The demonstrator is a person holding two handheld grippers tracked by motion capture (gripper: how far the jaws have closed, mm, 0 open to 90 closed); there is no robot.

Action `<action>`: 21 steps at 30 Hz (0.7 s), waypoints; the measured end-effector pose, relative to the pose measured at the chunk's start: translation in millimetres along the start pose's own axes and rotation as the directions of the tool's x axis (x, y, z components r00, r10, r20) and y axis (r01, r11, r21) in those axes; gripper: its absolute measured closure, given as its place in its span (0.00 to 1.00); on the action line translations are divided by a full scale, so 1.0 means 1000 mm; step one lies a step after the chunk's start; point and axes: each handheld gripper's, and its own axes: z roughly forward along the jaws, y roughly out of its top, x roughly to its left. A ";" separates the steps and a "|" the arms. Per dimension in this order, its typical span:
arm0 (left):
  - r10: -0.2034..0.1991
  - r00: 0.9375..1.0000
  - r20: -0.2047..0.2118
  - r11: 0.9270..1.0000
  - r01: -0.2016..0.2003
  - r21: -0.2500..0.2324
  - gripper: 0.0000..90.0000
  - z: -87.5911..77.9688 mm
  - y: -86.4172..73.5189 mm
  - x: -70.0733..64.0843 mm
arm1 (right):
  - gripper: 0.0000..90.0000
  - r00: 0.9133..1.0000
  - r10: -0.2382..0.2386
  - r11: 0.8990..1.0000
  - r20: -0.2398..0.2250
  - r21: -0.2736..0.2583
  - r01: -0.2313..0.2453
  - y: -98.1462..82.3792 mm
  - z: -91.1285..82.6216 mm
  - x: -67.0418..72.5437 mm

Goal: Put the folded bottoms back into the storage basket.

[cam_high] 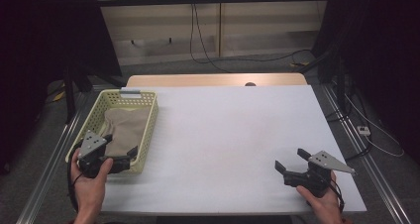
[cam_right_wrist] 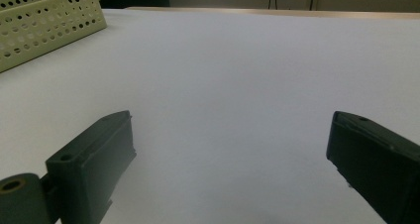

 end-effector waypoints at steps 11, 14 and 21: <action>0.041 0.999 0.024 0.999 -0.041 0.013 0.06 0.012 0.008 -0.018 | 0.04 1.000 0.005 1.000 -0.005 0.000 -0.005 0.000 0.000 0.000; 0.086 0.996 0.013 0.996 -0.087 0.024 0.06 0.018 0.012 -0.028 | 0.04 1.000 0.000 1.000 -0.007 0.001 0.000 0.000 0.000 0.000; 0.105 0.992 0.067 0.994 -0.106 0.016 0.06 0.027 0.021 -0.043 | 0.04 1.000 0.001 1.000 -0.008 0.000 -0.001 0.000 0.001 0.000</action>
